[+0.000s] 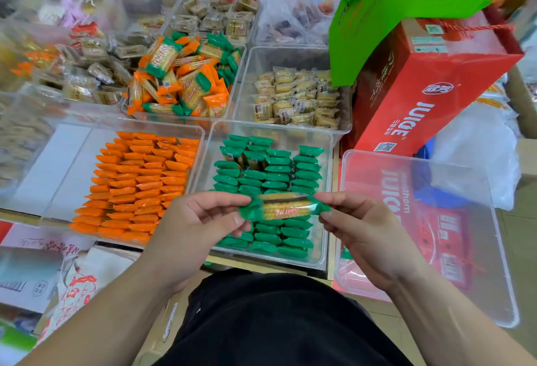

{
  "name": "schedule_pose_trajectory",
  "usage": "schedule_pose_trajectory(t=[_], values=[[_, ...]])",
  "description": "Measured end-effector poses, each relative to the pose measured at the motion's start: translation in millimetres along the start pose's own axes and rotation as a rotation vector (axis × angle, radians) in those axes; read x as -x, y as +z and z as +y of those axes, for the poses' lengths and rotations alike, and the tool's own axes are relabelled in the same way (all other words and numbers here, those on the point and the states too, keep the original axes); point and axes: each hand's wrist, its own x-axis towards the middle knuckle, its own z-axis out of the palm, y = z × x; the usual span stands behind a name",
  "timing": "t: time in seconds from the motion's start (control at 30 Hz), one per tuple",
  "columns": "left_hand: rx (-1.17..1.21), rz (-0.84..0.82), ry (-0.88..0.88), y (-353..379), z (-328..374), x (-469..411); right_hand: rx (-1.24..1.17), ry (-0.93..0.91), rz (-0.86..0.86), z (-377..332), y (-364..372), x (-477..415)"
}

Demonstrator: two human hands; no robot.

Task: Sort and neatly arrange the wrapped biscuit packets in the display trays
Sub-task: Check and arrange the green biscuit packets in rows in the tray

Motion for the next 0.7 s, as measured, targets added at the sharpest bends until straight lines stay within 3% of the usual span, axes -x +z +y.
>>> schedule_pose_trajectory(t=[0.13, 0.23, 0.3, 0.53, 0.7], values=[[-0.022, 0.049, -0.103, 3.3, 2.5, -1.5, 0.082, 0.083, -0.016, 2.2, -2.8, -2.1], [0.213, -0.02, -0.301, 1.0, 3.9, -5.7, -0.176, 0.275, -0.065, 3.2, 4.8, -3.1], [0.256, -0.045, -0.342, -0.6, 2.2, -8.4, -0.254, 0.327, -0.046, 5.1, 10.3, -3.4], [-0.199, 0.082, -0.113, -0.4, -0.4, -15.4, 0.067, 0.168, 0.057, 9.1, 10.9, -12.6], [-0.185, 0.031, -0.104, 1.5, -8.5, -31.5, -0.112, 0.238, 0.119, 6.8, 13.1, -28.6]])
